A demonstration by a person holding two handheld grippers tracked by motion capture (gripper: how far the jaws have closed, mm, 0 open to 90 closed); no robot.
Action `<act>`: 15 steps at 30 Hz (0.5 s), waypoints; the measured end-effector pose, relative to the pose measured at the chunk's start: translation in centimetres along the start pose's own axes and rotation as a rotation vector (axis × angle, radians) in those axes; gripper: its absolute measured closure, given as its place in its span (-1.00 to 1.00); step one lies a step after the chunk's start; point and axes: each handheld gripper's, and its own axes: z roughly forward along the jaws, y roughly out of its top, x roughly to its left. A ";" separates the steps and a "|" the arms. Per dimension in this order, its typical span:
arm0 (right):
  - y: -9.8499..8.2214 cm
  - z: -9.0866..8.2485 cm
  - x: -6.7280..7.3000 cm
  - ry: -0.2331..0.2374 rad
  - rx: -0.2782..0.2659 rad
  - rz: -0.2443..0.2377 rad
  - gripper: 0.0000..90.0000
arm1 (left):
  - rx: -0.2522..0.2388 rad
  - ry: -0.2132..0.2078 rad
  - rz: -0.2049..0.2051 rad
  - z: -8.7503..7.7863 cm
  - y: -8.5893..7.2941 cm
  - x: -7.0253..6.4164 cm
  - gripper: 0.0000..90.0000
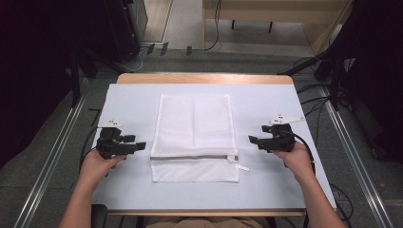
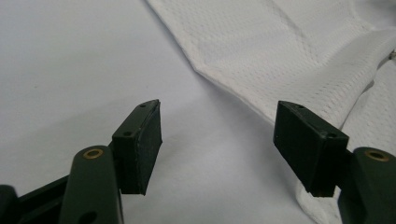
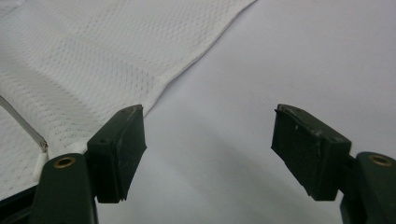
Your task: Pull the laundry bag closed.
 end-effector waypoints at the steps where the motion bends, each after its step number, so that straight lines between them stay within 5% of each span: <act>1: 0.0 0.1 0.0 0.000 0.005 0.002 -0.41 | 0.000 0.005 0.003 0.0 0.0 0.0 -0.28; 15: -0.2 0.4 -0.2 0.013 0.038 0.002 -0.51 | 0.006 0.033 0.015 0.3 -0.2 0.2 -0.36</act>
